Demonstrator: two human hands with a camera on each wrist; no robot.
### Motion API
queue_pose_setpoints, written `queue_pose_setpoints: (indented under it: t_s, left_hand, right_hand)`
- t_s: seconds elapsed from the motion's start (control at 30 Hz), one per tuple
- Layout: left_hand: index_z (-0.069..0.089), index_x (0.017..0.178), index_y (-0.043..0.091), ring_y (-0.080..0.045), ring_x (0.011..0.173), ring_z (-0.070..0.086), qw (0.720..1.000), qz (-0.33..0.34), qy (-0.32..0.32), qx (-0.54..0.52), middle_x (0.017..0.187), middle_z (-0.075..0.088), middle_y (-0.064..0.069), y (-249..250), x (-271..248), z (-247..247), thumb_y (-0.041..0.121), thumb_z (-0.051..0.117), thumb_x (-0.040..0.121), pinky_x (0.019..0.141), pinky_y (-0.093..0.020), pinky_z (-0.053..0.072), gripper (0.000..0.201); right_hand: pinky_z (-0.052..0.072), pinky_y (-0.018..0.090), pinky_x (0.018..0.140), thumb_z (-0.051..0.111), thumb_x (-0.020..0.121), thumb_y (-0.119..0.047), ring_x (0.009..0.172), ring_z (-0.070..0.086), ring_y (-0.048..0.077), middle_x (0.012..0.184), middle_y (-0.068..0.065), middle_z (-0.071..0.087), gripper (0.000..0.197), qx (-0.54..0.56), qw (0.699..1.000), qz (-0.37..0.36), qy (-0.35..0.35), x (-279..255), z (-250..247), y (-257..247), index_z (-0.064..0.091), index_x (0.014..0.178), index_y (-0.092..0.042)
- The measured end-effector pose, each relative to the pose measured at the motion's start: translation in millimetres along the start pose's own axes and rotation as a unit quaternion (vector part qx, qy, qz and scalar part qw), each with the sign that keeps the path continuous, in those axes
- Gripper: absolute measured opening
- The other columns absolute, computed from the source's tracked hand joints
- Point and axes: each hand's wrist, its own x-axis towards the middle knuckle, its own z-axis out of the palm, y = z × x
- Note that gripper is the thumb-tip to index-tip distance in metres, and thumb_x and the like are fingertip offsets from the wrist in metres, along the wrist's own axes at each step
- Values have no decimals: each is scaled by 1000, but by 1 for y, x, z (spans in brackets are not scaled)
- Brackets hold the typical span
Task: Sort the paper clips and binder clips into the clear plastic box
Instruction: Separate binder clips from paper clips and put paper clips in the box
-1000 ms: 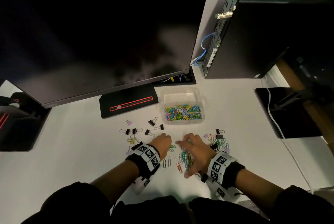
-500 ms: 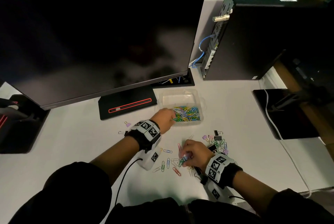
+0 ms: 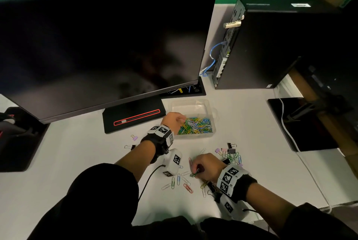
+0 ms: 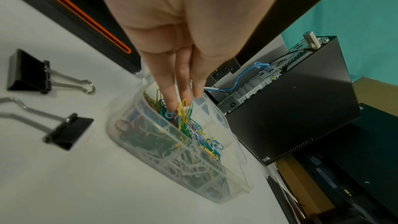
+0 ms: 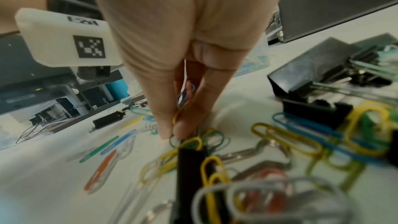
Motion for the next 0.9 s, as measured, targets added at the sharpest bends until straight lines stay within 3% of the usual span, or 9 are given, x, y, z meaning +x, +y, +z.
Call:
queue_pose_setpoints:
  t_s: [0.07, 0.17, 0.27, 0.37, 0.47, 0.57, 0.67, 0.8, 0.9]
  left_hand:
    - [69, 105, 1, -32, 105, 63, 1000, 15, -17, -18, 110, 68, -18, -6, 0, -3, -4, 42, 91, 95, -39, 51, 30]
    - [69, 104, 4, -22, 101, 60, 999, 42, -17, 14, 110, 67, -11, -8, -10, -9, -3, 37, 93, 92, -27, 47, 34]
    - [70, 99, 9, -18, 99, 60, 996, 80, -21, 31, 110, 68, -9, -18, -26, -11, -2, 42, 91, 89, -23, 45, 31]
    - [68, 101, 14, -12, 89, 56, 988, 93, -92, 85, 103, 65, -5, -34, -46, -9, 2, 49, 88, 88, -30, 51, 25]
    - [60, 114, 19, -10, 97, 52, 962, 107, -169, 185, 113, 59, -2, -48, -64, -5, 20, 64, 84, 98, -32, 46, 30]
    - [42, 134, 24, -19, 123, 39, 934, 106, -210, 269, 134, 43, -3, -63, -79, 3, 41, 73, 73, 108, -33, 33, 70]
    - [25, 143, 27, -20, 129, 29, 914, 106, -203, 334, 141, 29, 0, -76, -91, 10, 52, 75, 64, 110, -39, 28, 97]
    - [22, 144, 24, -19, 127, 29, 915, 110, -189, 338, 139, 27, 0, -87, -101, 11, 49, 77, 64, 109, -35, 32, 100]
    - [26, 143, 22, -18, 124, 33, 930, 106, -183, 300, 135, 30, -1, -90, -104, 11, 43, 77, 67, 107, -29, 35, 94]
  right_hand:
    - [46, 23, 83, 69, 73, -10, 92, 62, 16, 99, 4, 71, 15, 6, 1000, -3, 4, -2, -2, 0, 71, 87, -13]
    - [46, 20, 76, 69, 71, -8, 82, 58, 10, 97, 7, 71, 18, 18, 1000, -2, -7, -2, -7, 1, 71, 89, -9]
    - [45, 18, 73, 69, 69, -8, 79, 54, 8, 96, 7, 71, 21, 12, 1000, 14, -1, 1, -15, 4, 71, 89, -8]
    - [42, 8, 63, 68, 66, -7, 68, 54, 3, 77, -8, 67, 19, 19, 999, 29, 28, 7, -28, 7, 72, 84, -12]
    - [45, 4, 55, 69, 65, -1, 60, 56, 0, 65, -13, 61, 15, 75, 993, 42, 81, 15, -50, 7, 71, 75, -12]
    - [53, 15, 65, 70, 66, 5, 63, 60, 6, 69, -5, 64, 18, 122, 979, 37, 157, 23, -75, 3, 68, 72, -12]
    - [52, 24, 75, 69, 68, 5, 70, 59, 12, 77, 0, 65, 18, 122, 962, 35, 243, 33, -97, -2, 69, 79, -9]
    - [43, 18, 75, 64, 76, 1, 76, 57, 15, 86, 5, 66, 20, 102, 946, 45, 306, 44, -102, -3, 69, 93, -9]
    - [42, 20, 85, 62, 83, -7, 97, 62, 22, 108, 9, 68, 26, 89, 959, 34, 265, 45, -93, -1, 65, 109, -12]
